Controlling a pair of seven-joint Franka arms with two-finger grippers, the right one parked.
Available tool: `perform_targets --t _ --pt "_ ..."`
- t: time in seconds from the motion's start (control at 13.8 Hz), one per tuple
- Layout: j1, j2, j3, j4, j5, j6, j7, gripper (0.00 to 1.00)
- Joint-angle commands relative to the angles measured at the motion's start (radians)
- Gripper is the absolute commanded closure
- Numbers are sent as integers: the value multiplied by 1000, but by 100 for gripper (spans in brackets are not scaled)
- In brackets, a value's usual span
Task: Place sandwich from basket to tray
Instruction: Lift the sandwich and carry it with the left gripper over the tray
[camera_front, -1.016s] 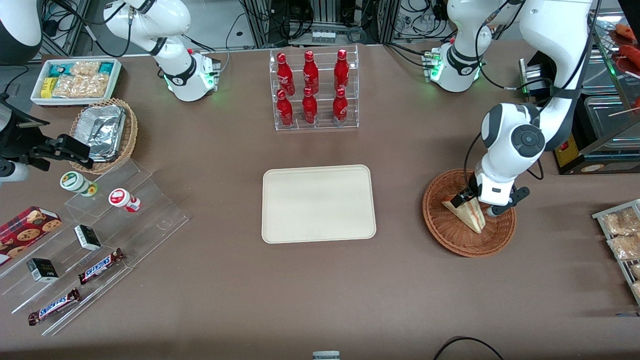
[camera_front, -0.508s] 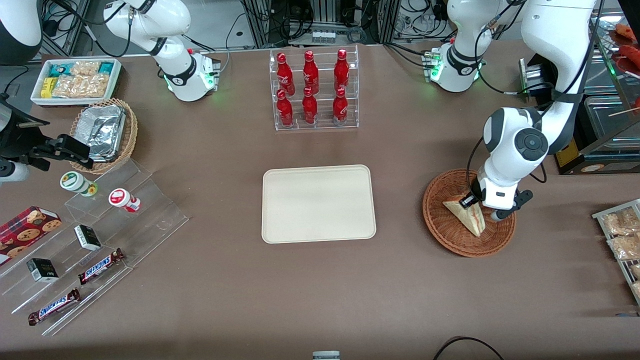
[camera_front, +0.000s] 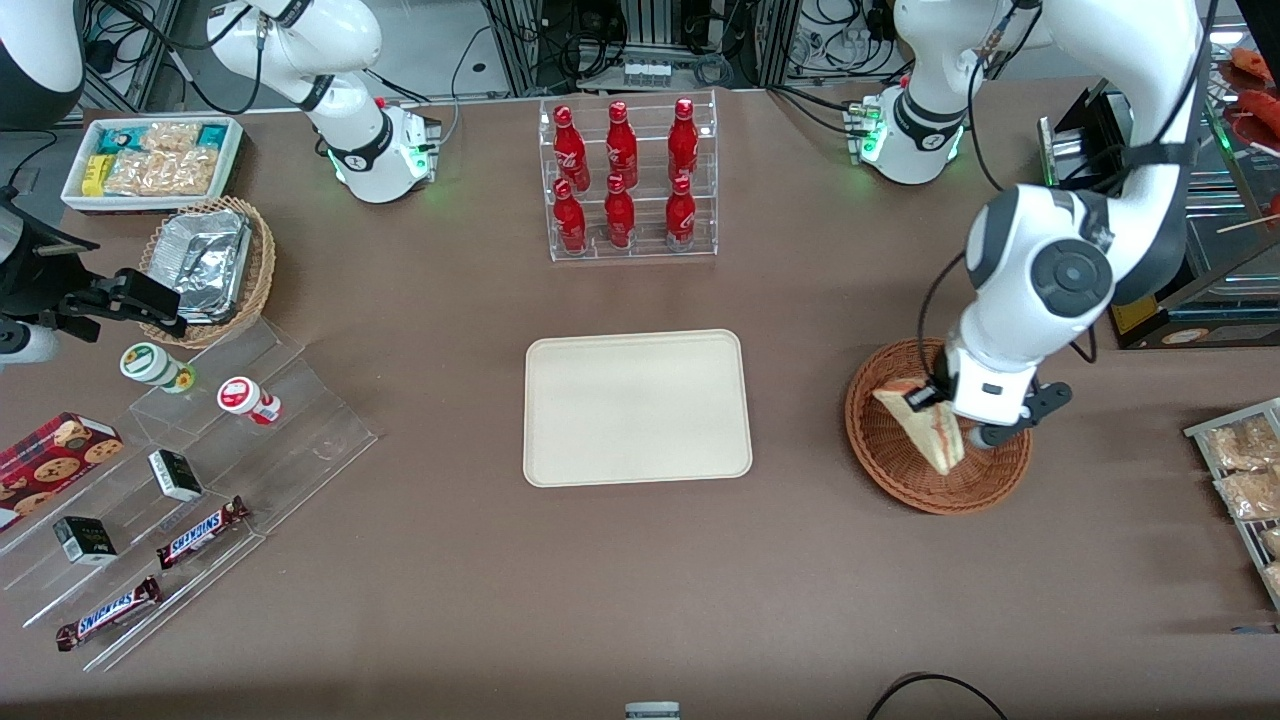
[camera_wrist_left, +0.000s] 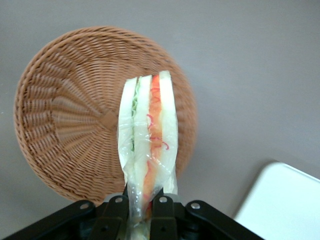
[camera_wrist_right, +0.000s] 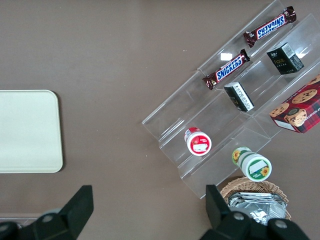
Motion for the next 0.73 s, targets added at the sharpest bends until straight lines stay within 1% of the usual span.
perform_targets --t 0.0,0.15,0.36,0.51,0.65 --pt "-124 53 6 128 14 -60 -27 100" --pt "-213 111 6 201 14 -72 -27 100" --pt "-330 263 6 362 14 -80 -29 100" --pt "-379 349 8 445 11 -100 -29 100" --pt "-426 418 8 499 9 -91 -56 100"
